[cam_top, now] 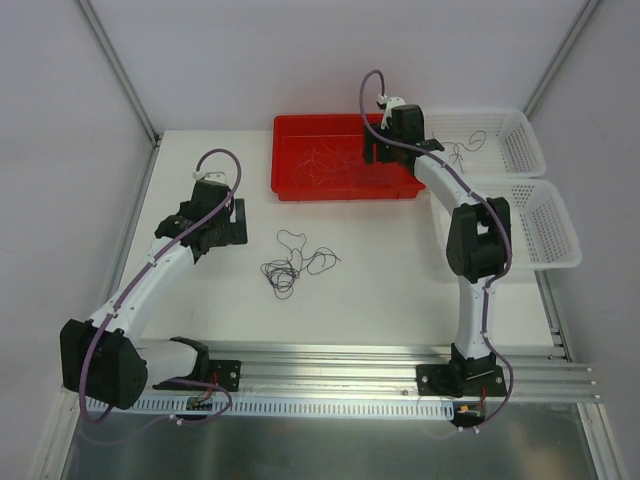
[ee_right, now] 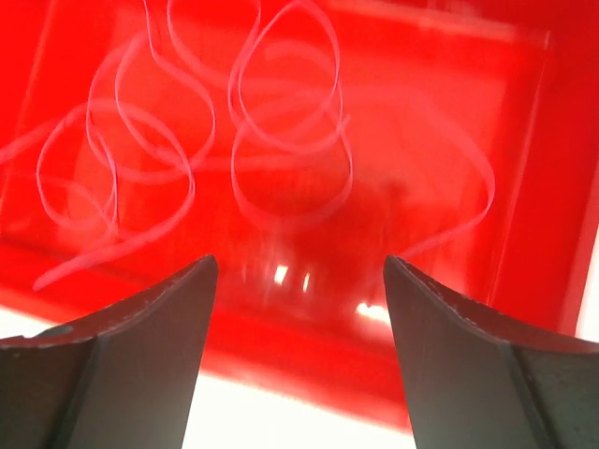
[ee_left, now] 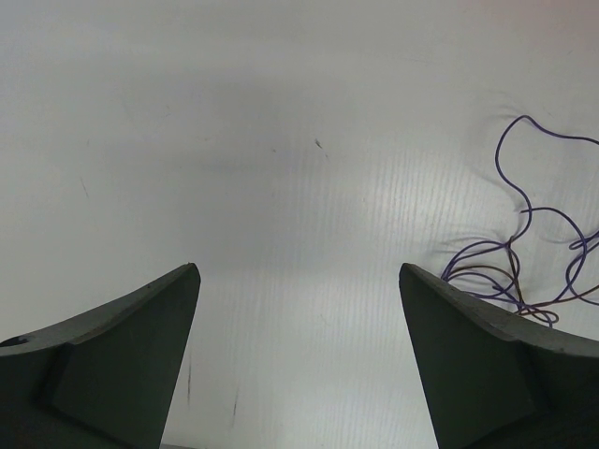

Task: Untangle the cables

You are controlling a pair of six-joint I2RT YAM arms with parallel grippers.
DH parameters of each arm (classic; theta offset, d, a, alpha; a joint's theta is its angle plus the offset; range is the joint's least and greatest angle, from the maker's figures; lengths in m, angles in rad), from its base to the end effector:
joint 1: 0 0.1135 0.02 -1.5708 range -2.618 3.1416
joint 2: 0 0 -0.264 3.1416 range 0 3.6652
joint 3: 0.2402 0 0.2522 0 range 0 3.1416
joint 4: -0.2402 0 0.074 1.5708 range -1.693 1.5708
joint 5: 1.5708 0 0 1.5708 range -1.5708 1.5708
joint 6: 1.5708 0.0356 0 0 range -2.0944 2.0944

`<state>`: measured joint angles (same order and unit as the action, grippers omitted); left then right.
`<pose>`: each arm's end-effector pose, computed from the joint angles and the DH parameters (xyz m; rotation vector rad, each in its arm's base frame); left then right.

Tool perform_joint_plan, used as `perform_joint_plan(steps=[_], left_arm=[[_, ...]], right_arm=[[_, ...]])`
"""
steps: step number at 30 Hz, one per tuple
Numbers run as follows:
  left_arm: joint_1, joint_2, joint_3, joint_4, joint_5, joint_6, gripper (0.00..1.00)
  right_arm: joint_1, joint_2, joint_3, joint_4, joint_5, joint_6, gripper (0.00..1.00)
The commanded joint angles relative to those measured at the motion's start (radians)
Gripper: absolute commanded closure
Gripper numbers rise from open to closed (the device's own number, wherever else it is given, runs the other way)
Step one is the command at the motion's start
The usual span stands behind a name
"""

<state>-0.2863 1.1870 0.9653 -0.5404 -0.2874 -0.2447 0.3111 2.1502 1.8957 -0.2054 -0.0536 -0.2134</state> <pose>0.2441 -0.0614 0.2883 -0.0942 2.2933 0.0626 0.4896 0.1594 0.2822 -0.5593 1.9534 0.1160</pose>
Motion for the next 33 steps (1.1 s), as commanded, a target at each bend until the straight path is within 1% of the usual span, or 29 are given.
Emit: perform_joint_plan(steps=[1,2,4,7,10,11,13,16,19,20,23,24,25,26,31,33], left_arm=[[0.010,-0.001,-0.007,-0.004,0.022,-0.011,0.11],[0.010,0.000,-0.007,-0.004,0.025,-0.013,0.11],[0.010,-0.001,-0.007,-0.004,0.036,-0.013,0.11],[0.012,0.002,-0.005,-0.004,0.040,-0.013,0.11],[0.013,0.006,-0.004,-0.004,0.048,-0.015,0.11],[0.012,0.010,-0.004,-0.004,0.057,-0.015,0.11],[0.012,0.014,-0.004,-0.004,0.070,-0.015,0.11],[0.013,0.022,-0.004,-0.004,0.103,-0.018,0.11],[0.013,0.060,0.000,-0.006,0.148,-0.024,0.11],[0.012,0.071,0.001,-0.006,0.163,-0.030,0.11],[0.012,0.126,0.007,-0.013,0.232,-0.047,0.12],[0.013,0.143,0.010,-0.021,0.264,-0.051,0.12],[0.012,0.175,0.013,-0.023,0.280,-0.059,0.12],[0.013,0.190,0.018,-0.027,0.284,-0.071,0.13],[0.012,0.279,0.021,-0.030,0.444,-0.114,0.18],[0.010,0.295,0.019,-0.030,0.465,-0.122,0.19]], right_arm=[[0.000,-0.206,-0.072,0.004,0.024,0.057,0.24],[0.000,-0.235,-0.140,0.008,0.035,0.072,0.24],[0.000,-0.304,-0.197,0.012,0.037,0.118,0.25],[0.000,-0.349,-0.289,0.000,0.020,0.163,0.27],[0.011,-0.398,-0.383,-0.011,-0.035,0.209,0.30],[0.031,-0.427,-0.411,-0.003,-0.069,0.235,0.30],[0.061,-0.452,-0.495,0.014,-0.086,0.243,0.30],[0.141,-0.487,-0.579,0.026,-0.123,0.252,0.30],[0.258,-0.484,-0.615,0.024,-0.134,0.256,0.30],[0.276,-0.480,-0.621,0.024,-0.131,0.264,0.30],[0.347,-0.446,-0.630,0.061,-0.137,0.318,0.30],[0.362,-0.423,-0.627,0.082,-0.135,0.359,0.31],[0.393,-0.409,-0.621,0.092,-0.112,0.380,0.31],[0.407,-0.395,-0.607,0.104,-0.101,0.397,0.31],[0.476,-0.276,-0.557,0.144,-0.014,0.491,0.33],[0.483,-0.250,-0.550,0.162,0.011,0.528,0.34]])
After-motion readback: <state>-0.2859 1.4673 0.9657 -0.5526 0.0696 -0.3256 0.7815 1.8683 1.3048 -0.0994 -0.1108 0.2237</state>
